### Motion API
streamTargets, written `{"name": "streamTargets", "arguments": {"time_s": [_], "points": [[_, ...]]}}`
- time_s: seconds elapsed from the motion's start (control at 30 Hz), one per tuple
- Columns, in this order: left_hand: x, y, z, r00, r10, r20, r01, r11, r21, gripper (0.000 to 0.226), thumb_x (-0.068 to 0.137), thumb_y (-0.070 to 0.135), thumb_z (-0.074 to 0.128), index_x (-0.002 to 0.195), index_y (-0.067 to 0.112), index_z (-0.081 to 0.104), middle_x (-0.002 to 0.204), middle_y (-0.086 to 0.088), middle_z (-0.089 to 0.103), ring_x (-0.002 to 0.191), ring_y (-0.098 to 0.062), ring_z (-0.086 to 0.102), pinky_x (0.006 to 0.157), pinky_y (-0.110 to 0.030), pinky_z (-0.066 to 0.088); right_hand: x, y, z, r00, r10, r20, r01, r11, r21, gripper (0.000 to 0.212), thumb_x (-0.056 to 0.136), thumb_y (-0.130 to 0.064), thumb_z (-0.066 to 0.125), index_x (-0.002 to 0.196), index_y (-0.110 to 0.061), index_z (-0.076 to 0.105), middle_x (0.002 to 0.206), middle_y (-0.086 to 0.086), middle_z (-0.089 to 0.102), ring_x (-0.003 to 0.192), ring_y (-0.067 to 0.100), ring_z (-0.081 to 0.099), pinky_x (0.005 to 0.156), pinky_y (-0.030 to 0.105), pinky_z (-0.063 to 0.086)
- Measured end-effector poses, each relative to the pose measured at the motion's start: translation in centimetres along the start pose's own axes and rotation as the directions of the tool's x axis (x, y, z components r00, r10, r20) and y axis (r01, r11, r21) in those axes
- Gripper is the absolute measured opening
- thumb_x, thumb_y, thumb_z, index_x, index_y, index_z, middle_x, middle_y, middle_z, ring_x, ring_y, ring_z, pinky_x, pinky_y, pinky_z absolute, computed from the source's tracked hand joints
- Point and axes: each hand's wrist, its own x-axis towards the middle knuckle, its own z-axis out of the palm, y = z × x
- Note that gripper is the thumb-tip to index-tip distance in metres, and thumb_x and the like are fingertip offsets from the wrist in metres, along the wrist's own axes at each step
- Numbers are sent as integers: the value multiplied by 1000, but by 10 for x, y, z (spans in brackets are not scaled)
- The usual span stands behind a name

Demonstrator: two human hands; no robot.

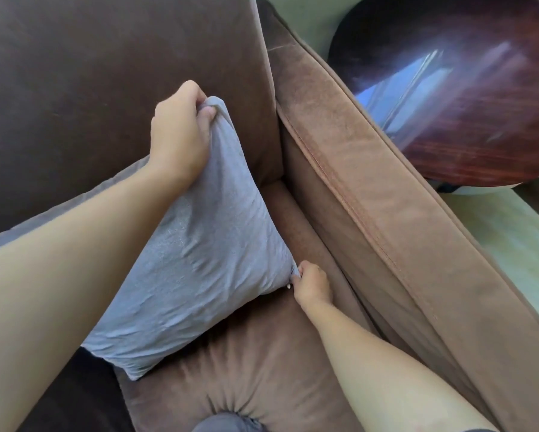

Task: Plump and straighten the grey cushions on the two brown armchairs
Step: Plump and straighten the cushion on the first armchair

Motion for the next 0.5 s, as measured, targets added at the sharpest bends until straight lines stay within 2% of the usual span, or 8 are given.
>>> {"name": "streamTargets", "arguments": {"time_s": [0.1,0.27,0.37,0.43,0.5], "points": [[0,-1,2,1000,-4,-7,4,1000,-20,16,94,23,48,91,8,54,86,-3,60,83,-24,57,75,-39,47,-8,14,3,1000,4,21,-2,997,-77,21,94,-29,58,79,-19,47,107,8,62,101,34,60,72,34,39],[8,-1,4,999,-44,-31,44,999,11,17,95,23,48,94,8,57,90,-1,60,82,-14,52,69,-25,35,-9,28,2,999,-2,37,9,983,-186,16,96,-32,57,93,-16,58,113,9,65,107,34,62,74,35,41],[8,-1,6,998,-54,-42,54,999,1,16,94,22,48,93,8,56,89,0,59,81,-13,50,63,-24,33,-9,33,1,998,15,60,-2,977,-215,21,97,-33,56,101,-13,61,117,11,65,111,35,61,77,36,43],[7,-3,6,999,-37,-31,37,999,6,14,94,22,49,92,9,55,88,1,58,80,-15,51,65,-25,33,-8,32,1,997,22,70,-6,975,-222,23,96,-33,57,105,-12,61,117,12,65,112,35,61,76,36,42],[6,-3,6,1000,-9,-15,10,1000,24,12,94,22,49,90,11,53,86,1,57,79,-17,52,69,-30,39,-5,31,0,995,18,95,-1,984,-176,17,95,-31,59,93,-14,59,109,13,66,104,36,62,74,35,42]]}}
